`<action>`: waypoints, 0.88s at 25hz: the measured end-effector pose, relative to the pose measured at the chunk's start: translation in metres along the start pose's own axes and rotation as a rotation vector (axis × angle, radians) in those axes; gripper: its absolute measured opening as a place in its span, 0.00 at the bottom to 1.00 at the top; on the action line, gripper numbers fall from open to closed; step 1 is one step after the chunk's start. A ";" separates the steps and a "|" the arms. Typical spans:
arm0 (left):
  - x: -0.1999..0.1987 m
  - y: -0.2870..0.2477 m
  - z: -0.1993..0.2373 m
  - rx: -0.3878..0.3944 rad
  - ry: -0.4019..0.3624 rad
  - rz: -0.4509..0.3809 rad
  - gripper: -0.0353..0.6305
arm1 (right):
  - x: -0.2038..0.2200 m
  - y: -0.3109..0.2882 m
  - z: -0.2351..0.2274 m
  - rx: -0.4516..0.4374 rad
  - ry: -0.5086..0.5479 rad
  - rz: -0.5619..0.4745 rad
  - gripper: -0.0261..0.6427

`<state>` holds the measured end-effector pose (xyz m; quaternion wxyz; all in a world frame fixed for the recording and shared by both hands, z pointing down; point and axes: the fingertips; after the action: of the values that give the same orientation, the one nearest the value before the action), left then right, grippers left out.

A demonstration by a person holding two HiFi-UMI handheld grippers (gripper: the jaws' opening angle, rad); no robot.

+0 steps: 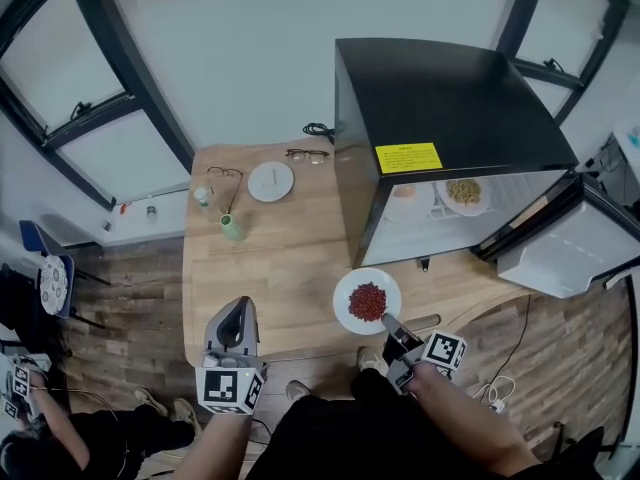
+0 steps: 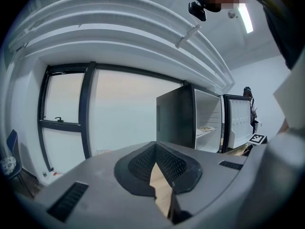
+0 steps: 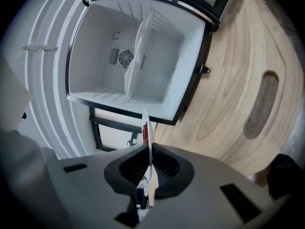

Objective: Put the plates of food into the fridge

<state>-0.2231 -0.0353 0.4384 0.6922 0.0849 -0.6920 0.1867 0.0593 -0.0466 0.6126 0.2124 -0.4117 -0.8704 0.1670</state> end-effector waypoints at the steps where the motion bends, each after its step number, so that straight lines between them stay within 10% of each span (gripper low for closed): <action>1: -0.002 -0.009 -0.004 0.008 -0.003 0.001 0.06 | -0.008 0.003 -0.001 -0.007 -0.009 -0.005 0.09; 22: -0.026 -0.143 -0.060 0.009 -0.063 0.036 0.06 | -0.154 -0.023 -0.047 0.018 -0.108 -0.055 0.09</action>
<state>-0.1129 -0.1475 0.4310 0.6663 0.0816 -0.7139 0.1995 0.1565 -0.1757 0.6279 0.1732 -0.3762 -0.8900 0.1910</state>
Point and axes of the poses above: the fingertips, and each gripper's own axes: y backward along the fingers, z to its left, x out of its underside, and after that the axes turned 11 degrees about x, right-handed
